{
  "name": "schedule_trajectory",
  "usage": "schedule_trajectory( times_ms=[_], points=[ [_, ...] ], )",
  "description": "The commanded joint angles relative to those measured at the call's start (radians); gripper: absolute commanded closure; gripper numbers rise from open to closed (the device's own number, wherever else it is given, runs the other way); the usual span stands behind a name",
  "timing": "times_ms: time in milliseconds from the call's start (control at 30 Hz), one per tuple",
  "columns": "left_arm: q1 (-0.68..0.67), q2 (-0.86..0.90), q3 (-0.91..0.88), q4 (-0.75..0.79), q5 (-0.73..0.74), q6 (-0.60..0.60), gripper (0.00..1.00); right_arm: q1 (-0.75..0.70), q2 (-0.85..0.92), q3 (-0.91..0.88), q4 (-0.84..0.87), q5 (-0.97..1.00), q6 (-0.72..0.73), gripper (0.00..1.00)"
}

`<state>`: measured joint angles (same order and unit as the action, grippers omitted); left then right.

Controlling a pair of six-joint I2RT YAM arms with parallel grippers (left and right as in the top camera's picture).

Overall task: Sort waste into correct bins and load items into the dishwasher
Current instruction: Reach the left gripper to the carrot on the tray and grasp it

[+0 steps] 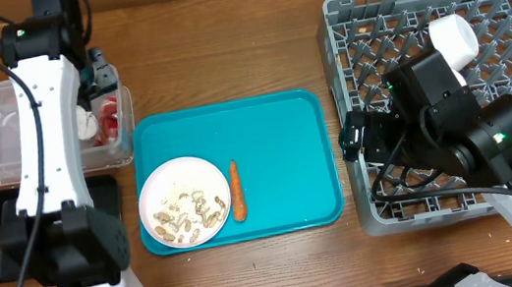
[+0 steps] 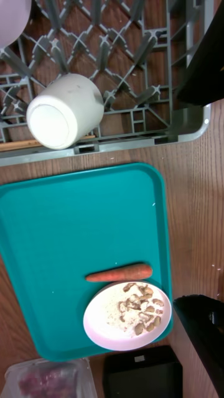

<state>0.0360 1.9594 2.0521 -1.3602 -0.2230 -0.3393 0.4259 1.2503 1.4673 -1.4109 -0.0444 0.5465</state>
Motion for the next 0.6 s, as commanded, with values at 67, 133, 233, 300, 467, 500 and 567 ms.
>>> schedule_trajectory(
  times_ms=[67, 133, 233, 300, 467, 500, 567],
  points=[
    [-0.235, -0.156, 0.046, -0.172, 0.112, -0.044, 0.47, -0.001, -0.044, 0.006, 0.008, 0.046, 0.035, 0.00],
    [-0.311, -0.154, 0.043, -0.215, 0.112, -0.067, 0.47, -0.001, -0.080, 0.006, 0.026, 0.059, 0.035, 0.00],
    [-0.413, -0.148, 0.005, -0.242, 0.108, -0.101, 0.46, -0.001, -0.136, 0.006, 0.041, 0.058, 0.035, 0.00],
    [-0.475, -0.148, -0.050, -0.240, 0.079, -0.149, 0.46, -0.001, -0.165, 0.006, 0.041, 0.059, 0.034, 0.00],
    [-0.586, -0.148, -0.263, -0.164, 0.082, -0.276, 0.50, -0.001, -0.203, 0.006, 0.015, 0.059, 0.034, 0.00],
    [-0.603, -0.148, -0.316, -0.137, 0.097, -0.297, 0.51, -0.001, -0.203, 0.006, 0.011, 0.058, 0.034, 0.00],
    [-0.632, -0.148, -0.410, -0.066, 0.149, -0.316, 0.57, -0.001, -0.203, 0.006, 0.001, 0.054, 0.034, 0.00]
  ],
)
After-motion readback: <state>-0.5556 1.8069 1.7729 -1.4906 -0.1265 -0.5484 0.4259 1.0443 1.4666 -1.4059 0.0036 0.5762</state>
